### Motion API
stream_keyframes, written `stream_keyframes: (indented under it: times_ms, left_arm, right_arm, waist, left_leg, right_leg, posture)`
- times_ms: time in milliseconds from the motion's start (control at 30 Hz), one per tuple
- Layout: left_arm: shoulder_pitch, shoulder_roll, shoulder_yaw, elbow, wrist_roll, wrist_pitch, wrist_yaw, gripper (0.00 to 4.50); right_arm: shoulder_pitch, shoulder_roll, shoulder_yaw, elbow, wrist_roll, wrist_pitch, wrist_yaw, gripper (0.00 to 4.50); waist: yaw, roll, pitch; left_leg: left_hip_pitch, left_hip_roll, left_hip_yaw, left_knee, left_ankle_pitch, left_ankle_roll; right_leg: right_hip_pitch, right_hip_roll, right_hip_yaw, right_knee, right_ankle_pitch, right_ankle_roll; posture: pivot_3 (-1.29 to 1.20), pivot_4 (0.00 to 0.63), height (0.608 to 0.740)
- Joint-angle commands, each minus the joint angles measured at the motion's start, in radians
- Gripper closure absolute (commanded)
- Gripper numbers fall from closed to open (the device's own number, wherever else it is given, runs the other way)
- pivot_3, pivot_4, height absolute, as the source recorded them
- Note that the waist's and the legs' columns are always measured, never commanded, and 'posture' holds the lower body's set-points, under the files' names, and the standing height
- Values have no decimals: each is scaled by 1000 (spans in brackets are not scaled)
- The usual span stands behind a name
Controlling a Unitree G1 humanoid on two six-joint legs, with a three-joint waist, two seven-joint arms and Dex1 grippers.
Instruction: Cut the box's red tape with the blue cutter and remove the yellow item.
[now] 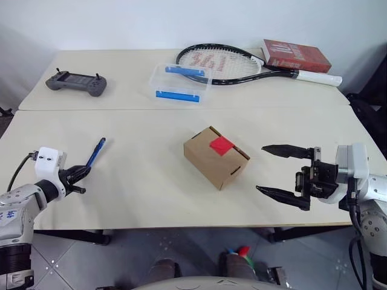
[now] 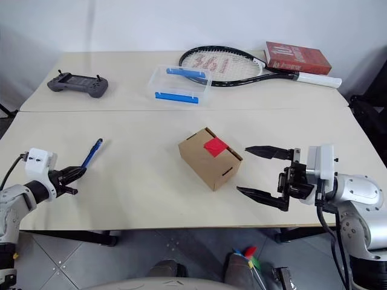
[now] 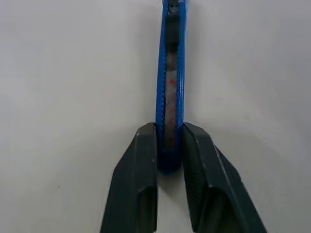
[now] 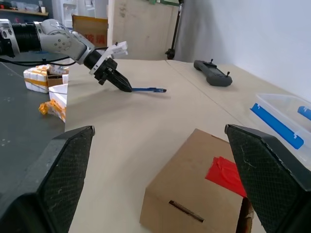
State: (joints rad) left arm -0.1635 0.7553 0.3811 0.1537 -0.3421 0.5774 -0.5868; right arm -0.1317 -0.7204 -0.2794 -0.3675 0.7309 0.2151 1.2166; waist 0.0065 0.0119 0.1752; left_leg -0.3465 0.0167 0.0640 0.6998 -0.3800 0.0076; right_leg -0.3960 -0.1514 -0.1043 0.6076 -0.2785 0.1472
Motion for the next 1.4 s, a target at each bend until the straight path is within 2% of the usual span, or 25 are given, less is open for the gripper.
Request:
stream_keyframes:
  times_ms: [33,267,333,400,533,633,700,767,933,1033,1167,1300,1400]
  left_arm:
    - [1,-30,-53,48,12,-41,-43,4127]
    - [-54,35,1,8,-42,-181,-203,4127]
    - [-42,105,-36,-34,-24,-209,-308,4127]
    - [5,167,-111,-90,29,-333,-429,4127]
    - [78,188,-190,-202,44,-509,-563,4127]
    - [91,198,-270,-270,71,-540,-604,4127]
    - [81,192,-350,-341,110,-517,-607,4127]
    - [48,177,-455,-395,218,-509,-579,4127]
    - [-60,49,-648,-560,386,-280,-454,4127]
    - [-105,12,-707,-637,435,-143,-429,4127]
    - [-110,30,-736,-687,426,-82,-466,4127]
    - [-68,44,-711,-698,358,-58,-495,3331]
    - [-48,40,-688,-690,327,-99,-488,2424]
  right_arm:
    - [-13,0,-1,-11,1,-22,1,0]
    - [-19,-23,-13,-11,16,-4,16,0]
    - [-22,-32,-14,-9,21,7,20,0]
    - [-19,-34,-11,-12,24,10,22,0]
    - [8,-49,-22,-36,37,27,28,0]
    - [49,-87,-32,-75,65,73,47,0]
    - [87,-121,-27,-114,83,115,54,0]
    - [129,-145,-12,-172,109,175,27,0]
    - [214,-153,40,-317,123,270,-75,0]
    - [229,-146,51,-353,130,298,-126,0]
    - [255,-150,28,-366,154,310,-142,0]
    - [271,-165,-13,-358,167,310,-127,0]
    - [277,-176,-47,-342,165,304,-119,0]
  waist:
    - [9,0,0]
    - [17,-6,3]
    - [16,-10,4]
    - [13,-11,4]
    - [13,-9,4]
    - [15,-9,5]
    - [20,-10,5]
    - [24,-10,5]
    - [31,-9,4]
    - [35,-9,4]
    - [39,-9,4]
    - [40,-9,4]
    - [40,-9,4]
  left_leg:
    - [1,0,0,0,0,0]
    - [-3,0,0,0,0,0]
    - [-6,0,1,0,0,0]
    - [-8,1,1,0,-1,0]
    - [-8,0,5,-2,-3,1]
    - [-10,1,5,-2,-3,1]
    - [-10,1,5,-1,-3,1]
    - [-10,1,4,0,-3,1]
    - [-6,0,4,0,-3,2]
    - [-6,0,3,1,-3,3]
    - [-6,0,3,0,-3,3]
    - [-6,1,2,0,-3,3]
    - [-6,1,1,0,-3,4]
  right_leg:
    - [1,0,0,0,0,0]
    - [-1,0,-1,-2,0,0]
    - [-4,1,-2,-2,0,0]
    - [-6,2,-3,-2,0,0]
    - [-7,1,-4,-5,0,0]
    - [-9,2,-5,-5,0,0]
    - [-9,2,-5,-5,0,0]
    - [-8,2,-5,-5,0,0]
    - [0,2,-5,-10,0,0]
    - [1,2,-4,-12,0,1]
    - [1,2,-5,-13,0,1]
    - [1,2,-5,-14,0,1]
    - [1,2,-5,-14,0,1]
  posture:
    - [0,150,740]
    - [0,150,740]
    - [0,150,740]
    - [0,150,740]
    - [0,150,740]
    - [0,150,740]
    - [0,150,740]
    - [0,150,740]
    - [0,150,740]
    - [0,150,740]
    - [0,150,740]
    - [0,150,740]
    - [0,150,740]
